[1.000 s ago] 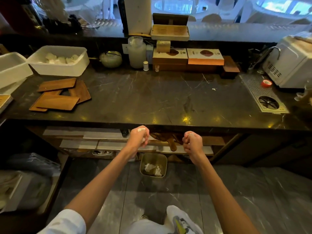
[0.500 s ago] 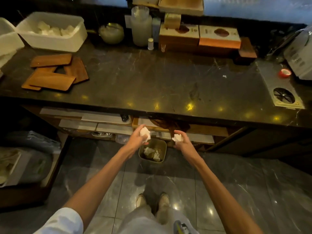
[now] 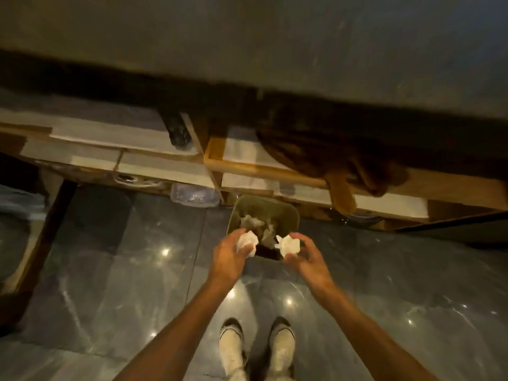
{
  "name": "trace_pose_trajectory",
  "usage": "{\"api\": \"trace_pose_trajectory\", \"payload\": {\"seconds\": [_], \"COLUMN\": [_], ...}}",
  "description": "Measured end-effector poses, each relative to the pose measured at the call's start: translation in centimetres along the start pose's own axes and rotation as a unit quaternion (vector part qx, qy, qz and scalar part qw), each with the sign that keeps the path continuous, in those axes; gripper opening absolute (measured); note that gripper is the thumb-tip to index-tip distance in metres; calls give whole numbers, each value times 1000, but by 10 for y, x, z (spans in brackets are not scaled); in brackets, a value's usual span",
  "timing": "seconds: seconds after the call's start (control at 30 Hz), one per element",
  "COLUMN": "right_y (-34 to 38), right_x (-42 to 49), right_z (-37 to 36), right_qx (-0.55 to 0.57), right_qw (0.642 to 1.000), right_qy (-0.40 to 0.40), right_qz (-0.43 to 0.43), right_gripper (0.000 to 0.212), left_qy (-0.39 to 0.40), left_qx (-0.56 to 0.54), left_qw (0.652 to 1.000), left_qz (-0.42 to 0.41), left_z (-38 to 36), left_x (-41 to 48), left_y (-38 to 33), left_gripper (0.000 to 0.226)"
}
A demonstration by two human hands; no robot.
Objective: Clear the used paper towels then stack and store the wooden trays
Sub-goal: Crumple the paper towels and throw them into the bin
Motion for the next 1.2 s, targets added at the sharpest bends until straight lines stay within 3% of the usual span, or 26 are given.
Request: {"api": "trace_pose_trajectory", "payload": {"seconds": [0.17, 0.3, 0.4, 0.47, 0.53, 0.63, 0.7, 0.83, 0.97, 1.07, 1.2], "right_y": [-90, -154, -183, -191, -193, -183, -171, -138, -93, -47, 20], "right_x": [98, 159, 188, 199, 203, 193, 184, 160, 130, 97, 30], "right_z": [-31, -47, -61, -69, -77, -83, -80, -57, -35, -21, -2], "right_qx": [11, -58, -53, -72, -1, 106, 107, -140, -369, -444, -477], "right_qw": [998, 993, 992, 991, 993, 983, 983, 989, 923, 878, 840], "right_qy": [-31, -85, -87, -85, -81, -48, -33, 16, 86, 86, 81], "right_qz": [-60, -59, -76, -81, -84, -139, -146, -38, 62, 159, 246], "right_gripper": [44, 36, 36, 38, 43, 54, 52, 43, 48, 54, 66], "left_qy": [-36, -76, -95, -107, -69, 6, 12, 58, 90, 95, 61], "left_qx": [15, 25, 87, 62, 96, 162, 158, 273, 357, 426, 462], "left_qw": [999, 995, 991, 991, 993, 987, 987, 960, 927, 892, 862], "left_qz": [-6, 65, 43, 43, 12, -13, -12, -20, -67, -116, -201], "left_z": [-49, -82, -99, -108, -112, -119, -114, -100, -71, -45, 3], "left_x": [85, 132, 150, 155, 157, 158, 157, 150, 126, 92, 25], "left_y": [91, 153, 173, 175, 172, 164, 153, 124, 79, 40, -22], "left_gripper": [27, 19, 17, 15, 12, 55, 55, 42, 34, 30, 42]}}
Point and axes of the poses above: each hand's wrist, its own x-axis towards the middle knuckle, its own z-axis out of the back of the hand, y = z × x, the point moved 4 cm from there along x, towards the middle knuckle, and after that the axes turned 9 degrees about -y, right-handed, at the moved point
